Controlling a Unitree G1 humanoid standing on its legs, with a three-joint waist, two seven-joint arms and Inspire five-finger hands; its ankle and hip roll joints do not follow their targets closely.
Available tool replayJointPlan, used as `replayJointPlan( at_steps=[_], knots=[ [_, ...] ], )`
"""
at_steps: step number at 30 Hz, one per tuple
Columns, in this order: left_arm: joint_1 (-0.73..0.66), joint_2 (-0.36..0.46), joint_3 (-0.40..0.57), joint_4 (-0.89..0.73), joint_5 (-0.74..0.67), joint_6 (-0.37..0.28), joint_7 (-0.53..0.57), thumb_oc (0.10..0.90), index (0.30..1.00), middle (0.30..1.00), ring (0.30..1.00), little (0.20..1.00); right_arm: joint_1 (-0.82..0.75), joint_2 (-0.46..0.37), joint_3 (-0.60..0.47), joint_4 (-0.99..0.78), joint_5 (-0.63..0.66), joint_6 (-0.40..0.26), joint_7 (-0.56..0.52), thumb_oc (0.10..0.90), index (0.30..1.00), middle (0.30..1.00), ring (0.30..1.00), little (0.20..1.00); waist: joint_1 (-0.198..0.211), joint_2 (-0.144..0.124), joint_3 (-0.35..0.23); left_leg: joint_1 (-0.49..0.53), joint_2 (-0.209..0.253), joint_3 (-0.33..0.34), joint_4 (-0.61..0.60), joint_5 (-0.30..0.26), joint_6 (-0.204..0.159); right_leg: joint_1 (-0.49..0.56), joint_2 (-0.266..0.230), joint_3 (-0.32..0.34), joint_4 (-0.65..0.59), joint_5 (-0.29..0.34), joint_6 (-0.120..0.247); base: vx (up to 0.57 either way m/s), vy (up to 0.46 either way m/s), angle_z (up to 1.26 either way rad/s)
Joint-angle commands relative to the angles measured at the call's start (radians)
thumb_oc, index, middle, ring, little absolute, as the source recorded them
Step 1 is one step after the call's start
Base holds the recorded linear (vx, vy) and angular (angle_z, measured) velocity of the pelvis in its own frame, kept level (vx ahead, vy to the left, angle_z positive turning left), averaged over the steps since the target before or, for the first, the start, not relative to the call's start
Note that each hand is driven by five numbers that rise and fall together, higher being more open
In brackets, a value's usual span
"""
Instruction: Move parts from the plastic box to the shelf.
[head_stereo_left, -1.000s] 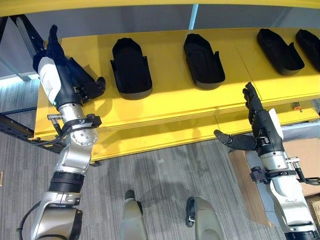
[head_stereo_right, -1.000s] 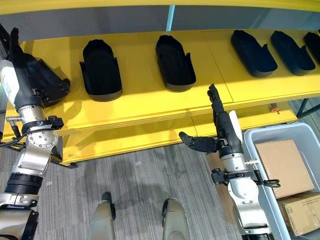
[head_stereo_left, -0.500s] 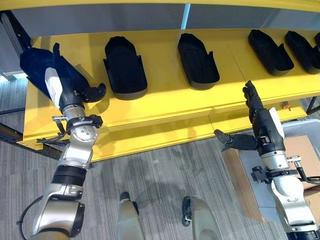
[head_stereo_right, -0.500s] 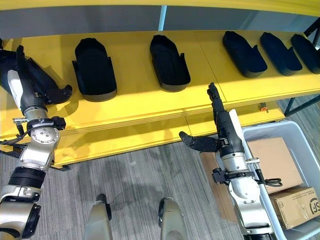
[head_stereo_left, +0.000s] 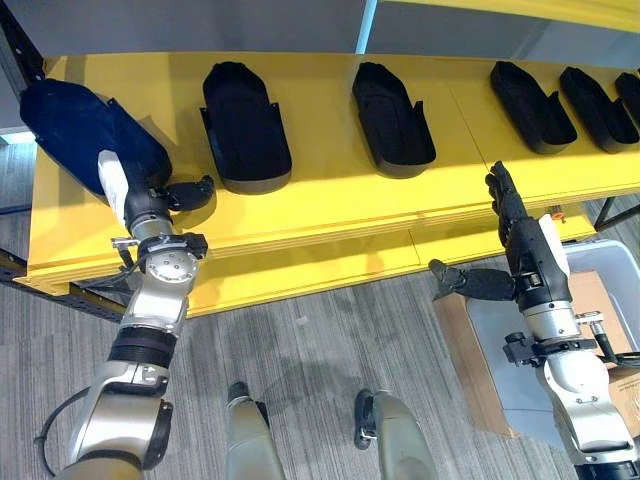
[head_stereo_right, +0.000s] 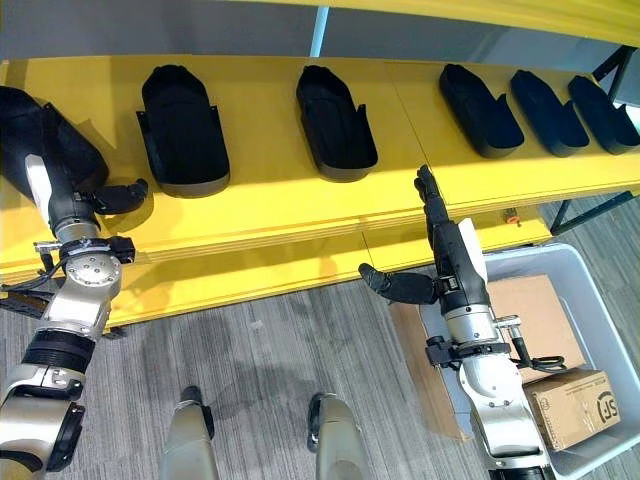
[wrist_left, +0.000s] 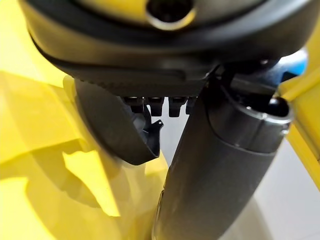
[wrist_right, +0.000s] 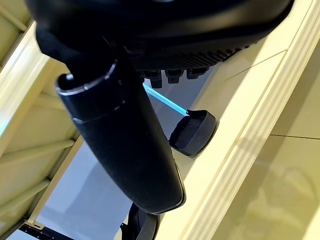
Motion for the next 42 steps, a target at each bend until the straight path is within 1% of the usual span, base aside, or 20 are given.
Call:
replayJointPlan(
  at_steps=[1, 7, 12, 13, 15, 16, 19, 23, 26, 31, 42],
  knots=[
    [-0.119, 0.028, 0.024, 0.005, -0.003, -0.09, 0.059, 0.9, 1.0, 1.0, 1.0, 1.0, -0.044, -0.038, -0.045, -0.158, 0.018, -0.115, -0.038, 0.9, 1.0, 1.0, 1.0, 1.0, -0.011, 0.006, -0.05, 0.069, 0.011, 0.059, -0.004, -0.075, 0.071, 0.089, 0.024, 0.029, -0.067, -0.015, -0.037, 0.0, 0.0, 0.0],
    [-0.056, 0.038, 0.05, 0.004, 0.025, -0.077, 0.051, 0.9, 1.0, 1.0, 1.0, 1.0, -0.034, -0.039, -0.059, -0.172, 0.011, -0.116, -0.034, 0.9, 1.0, 1.0, 1.0, 1.0, -0.001, 0.009, -0.04, 0.073, 0.01, 0.059, -0.006, -0.076, 0.073, 0.09, 0.023, 0.03, -0.064, -0.016, -0.039, 0.0, 0.0, 0.0],
    [0.024, 0.059, 0.082, -0.039, 0.098, -0.06, 0.036, 0.9, 1.0, 1.0, 1.0, 1.0, -0.023, -0.035, -0.084, -0.178, 0.012, -0.112, -0.024, 0.9, 1.0, 1.0, 1.0, 1.0, 0.009, 0.017, -0.034, 0.073, 0.005, 0.058, -0.005, -0.079, 0.073, 0.089, 0.021, 0.03, -0.06, -0.022, -0.042, 0.0, 0.0, 0.0],
    [0.063, 0.062, 0.101, -0.053, 0.126, -0.056, 0.026, 0.9, 1.0, 1.0, 1.0, 1.0, -0.021, -0.031, -0.095, -0.181, 0.015, -0.111, -0.018, 0.9, 1.0, 1.0, 1.0, 1.0, 0.013, 0.021, -0.033, 0.072, 0.005, 0.058, -0.003, -0.079, 0.074, 0.088, 0.021, 0.03, -0.058, -0.025, -0.043, 0.0, 0.0, 0.0],
    [0.082, 0.06, 0.111, -0.066, 0.135, -0.051, 0.023, 0.9, 1.0, 1.0, 1.0, 1.0, -0.02, -0.031, -0.1, -0.182, 0.015, -0.109, -0.016, 0.9, 1.0, 1.0, 1.0, 1.0, 0.015, 0.023, -0.033, 0.072, 0.004, 0.058, -0.004, -0.079, 0.075, 0.087, 0.021, 0.029, -0.057, -0.026, -0.043, 0.0, 0.0, 0.0],
    [0.12, 0.063, 0.126, -0.078, 0.162, -0.048, 0.011, 0.9, 1.0, 1.0, 1.0, 1.0, -0.017, -0.027, -0.108, -0.177, 0.019, -0.108, -0.01, 0.9, 1.0, 1.0, 1.0, 1.0, 0.021, 0.026, -0.032, 0.071, 0.003, 0.056, -0.005, -0.079, 0.075, 0.087, 0.021, 0.027, -0.056, -0.03, -0.044, 0.0, 0.0, 0.0],
    [0.143, 0.065, 0.131, -0.092, 0.183, -0.044, 0.001, 0.9, 1.0, 1.0, 1.0, 1.0, -0.014, -0.025, -0.116, -0.178, 0.021, -0.106, -0.005, 0.9, 1.0, 1.0, 1.0, 1.0, 0.024, 0.027, -0.032, 0.068, 0.001, 0.055, -0.006, -0.079, 0.075, 0.088, 0.02, 0.024, -0.055, -0.031, -0.045, 0.0, 0.0, 0.0],
    [0.199, 0.086, 0.137, -0.12, 0.241, -0.038, -0.041, 0.9, 1.0, 1.0, 1.0, 1.0, -0.017, -0.02, -0.134, -0.179, 0.032, -0.103, 0.007, 0.9, 1.0, 1.0, 1.0, 1.0, 0.031, 0.033, -0.032, 0.067, 0.0, 0.052, -0.006, -0.08, 0.076, 0.086, 0.018, 0.021, -0.053, -0.032, -0.045, 0.0, 0.0, 0.0],
    [0.227, 0.12, 0.136, -0.131, 0.308, -0.032, -0.073, 0.9, 1.0, 1.0, 1.0, 1.0, -0.019, -0.02, -0.145, -0.174, 0.038, -0.103, 0.016, 0.9, 1.0, 1.0, 1.0, 1.0, 0.036, 0.037, -0.03, 0.068, -0.002, 0.051, -0.002, -0.082, 0.077, 0.086, 0.017, 0.021, -0.048, -0.034, -0.046, 0.0, 0.0, 0.0],
    [0.274, 0.159, 0.141, -0.157, 0.376, -0.035, -0.126, 0.9, 1.0, 1.0, 1.0, 1.0, -0.016, -0.012, -0.164, -0.164, 0.046, -0.099, 0.028, 0.9, 1.0, 1.0, 1.0, 1.0, 0.042, 0.042, -0.03, 0.065, -0.006, 0.05, -0.001, -0.083, 0.079, 0.085, 0.015, 0.019, -0.045, -0.038, -0.047, 0.0, 0.0, 0.0],
    [0.275, 0.282, 0.103, -0.152, 0.497, -0.046, -0.227, 0.9, 1.0, 1.0, 1.0, 1.0, -0.017, -0.02, -0.176, -0.157, 0.06, -0.089, 0.063, 0.9, 1.0, 1.0, 1.0, 1.0, 0.046, 0.055, -0.025, 0.062, -0.013, 0.05, 0.006, -0.084, 0.083, 0.077, 0.008, 0.017, -0.035, -0.035, -0.044, 0.0, 0.0, 0.0]
  ],
)
